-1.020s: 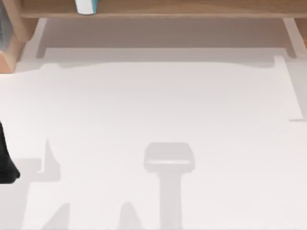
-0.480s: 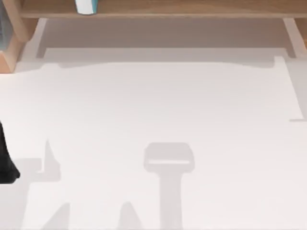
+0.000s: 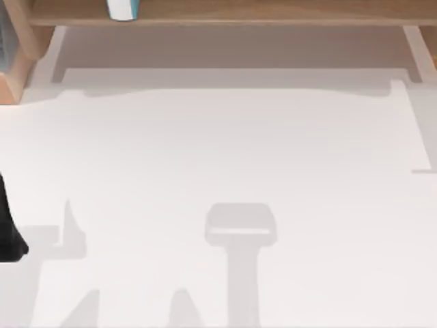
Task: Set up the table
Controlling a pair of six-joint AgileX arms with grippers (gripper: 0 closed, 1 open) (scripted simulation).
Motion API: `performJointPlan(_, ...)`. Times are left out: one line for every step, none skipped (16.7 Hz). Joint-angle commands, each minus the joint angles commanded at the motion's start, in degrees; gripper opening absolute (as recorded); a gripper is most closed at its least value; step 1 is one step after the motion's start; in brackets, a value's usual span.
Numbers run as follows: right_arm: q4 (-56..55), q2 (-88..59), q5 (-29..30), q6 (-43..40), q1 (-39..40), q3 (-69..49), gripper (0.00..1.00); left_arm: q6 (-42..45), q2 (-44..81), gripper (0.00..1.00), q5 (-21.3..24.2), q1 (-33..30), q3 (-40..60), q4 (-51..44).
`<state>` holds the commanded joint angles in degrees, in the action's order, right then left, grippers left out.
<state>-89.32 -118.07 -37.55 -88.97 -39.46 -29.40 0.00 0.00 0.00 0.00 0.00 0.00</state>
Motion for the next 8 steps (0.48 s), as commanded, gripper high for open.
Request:
performJointPlan(0.00,0.00,0.00,0.00,0.00,0.00,0.00,0.00,0.00,1.00,0.00,0.00,0.00,0.00)
performJointPlan(0.00,0.00,0.00,0.00,0.00,0.00,0.00,0.00,0.00,1.00,0.00,0.00,0.00,0.00)
performJointPlan(0.00,0.00,0.00,0.00,0.00,0.00,0.00,0.00,0.00,1.00,0.00,0.00,0.00,0.00)
performJointPlan(0.00,0.00,0.00,0.00,0.00,0.00,0.00,0.00,0.00,1.00,0.00,0.00,0.00,0.00)
performJointPlan(0.13,-0.12,0.04,0.10,-0.10,0.05,0.00,0.00,0.00,1.00,0.00,0.00,0.00,0.00)
performJointPlan(0.32,-0.25,0.19,0.10,0.09,-0.15,0.00,0.00,0.00,1.00,0.00,0.00,0.00,0.00)
performJointPlan(1.04,-0.67,0.77,0.09,0.71,-0.93,0.00,0.00,0.00,1.00,0.00,0.00,0.00,0.00)
performJointPlan(2.01,-1.21,1.59,0.08,1.50,-2.20,0.00,0.00,0.00,1.00,0.00,0.00,0.00,0.00)
